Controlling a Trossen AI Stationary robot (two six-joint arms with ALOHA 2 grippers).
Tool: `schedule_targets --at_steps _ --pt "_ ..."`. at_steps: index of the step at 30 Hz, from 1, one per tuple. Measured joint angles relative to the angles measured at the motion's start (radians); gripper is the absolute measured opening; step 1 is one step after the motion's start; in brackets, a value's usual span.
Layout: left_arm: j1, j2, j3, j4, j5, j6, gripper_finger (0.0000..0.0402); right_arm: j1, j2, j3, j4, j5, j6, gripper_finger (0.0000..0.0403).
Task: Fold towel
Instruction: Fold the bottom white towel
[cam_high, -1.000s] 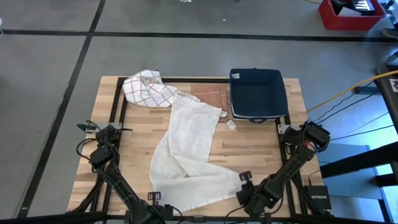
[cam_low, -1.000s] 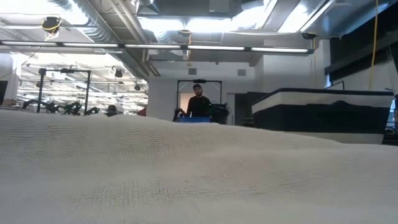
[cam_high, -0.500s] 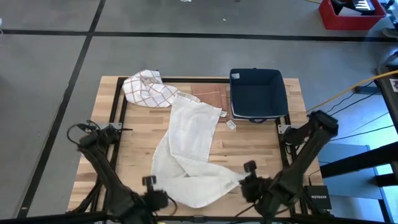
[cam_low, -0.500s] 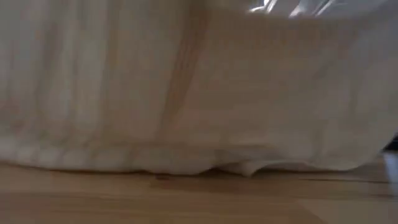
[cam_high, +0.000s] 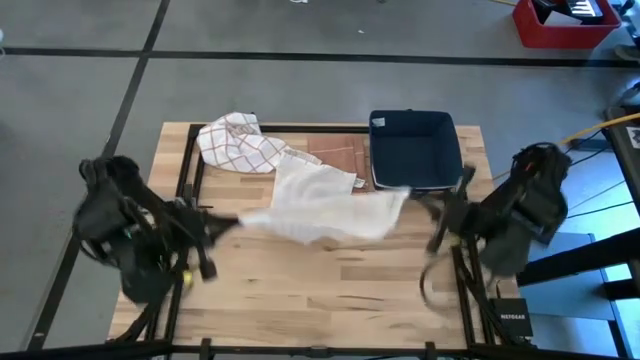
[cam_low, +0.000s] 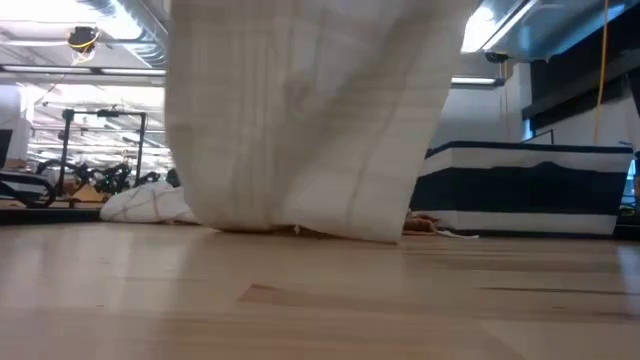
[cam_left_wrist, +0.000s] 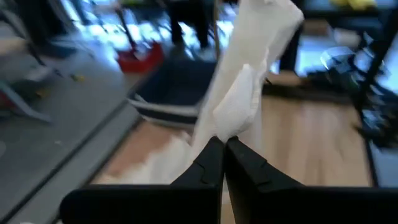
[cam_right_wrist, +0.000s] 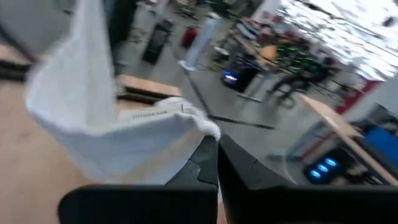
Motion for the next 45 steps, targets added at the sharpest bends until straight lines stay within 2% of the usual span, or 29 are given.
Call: schedule_targets --at_steps 4,7,10,12,16,19,23,30,37,41,45 --pt "0.024 -0.105 0.001 0.015 -0.126 0.099 0.0 -0.121 -0.042 0.084 0.005 0.012 -0.134 0.0002" --pt "0.046 -0.16 0.001 0.107 -0.212 0.23 0.0 -0.223 -0.051 0.148 0.053 0.01 -0.271 0.0001" --pt "0.064 -0.202 0.0 0.277 -0.318 0.444 0.0 -0.33 -0.053 0.213 0.181 -0.002 -0.459 0.0001" --pt "0.075 -0.229 0.0 0.417 -0.333 0.621 0.0 -0.39 -0.053 0.252 0.298 -0.044 -0.6 0.0001" --pt "0.088 -0.266 0.0 0.725 -0.326 0.956 0.0 -0.502 -0.052 0.302 0.559 -0.2 -0.84 0.0001" --pt "0.09 -0.29 0.0 0.951 -0.232 1.173 0.0 -0.561 -0.051 0.322 0.699 -0.294 -0.947 0.0001" --pt "0.089 -0.313 0.0 1.193 -0.052 1.342 0.0 -0.622 -0.037 0.35 0.814 -0.385 -1.039 0.0" --pt "0.089 -0.32 0.0 1.49 -0.032 1.637 0.0 -0.68 0.027 0.381 1.02 -0.432 -1.204 0.0" --pt "0.089 -0.323 0.0 1.717 -0.025 1.801 0.0 -0.698 0.09 0.381 1.248 -0.425 -1.493 0.0" --pt "0.089 -0.323 0.0 1.733 -0.025 1.829 0.0 -0.705 0.095 0.381 1.266 -0.415 -1.506 0.0" --pt "0.076 -0.314 -0.002 1.631 -0.026 1.745 0.0 -0.68 0.093 0.382 1.214 -0.334 -1.461 0.0"
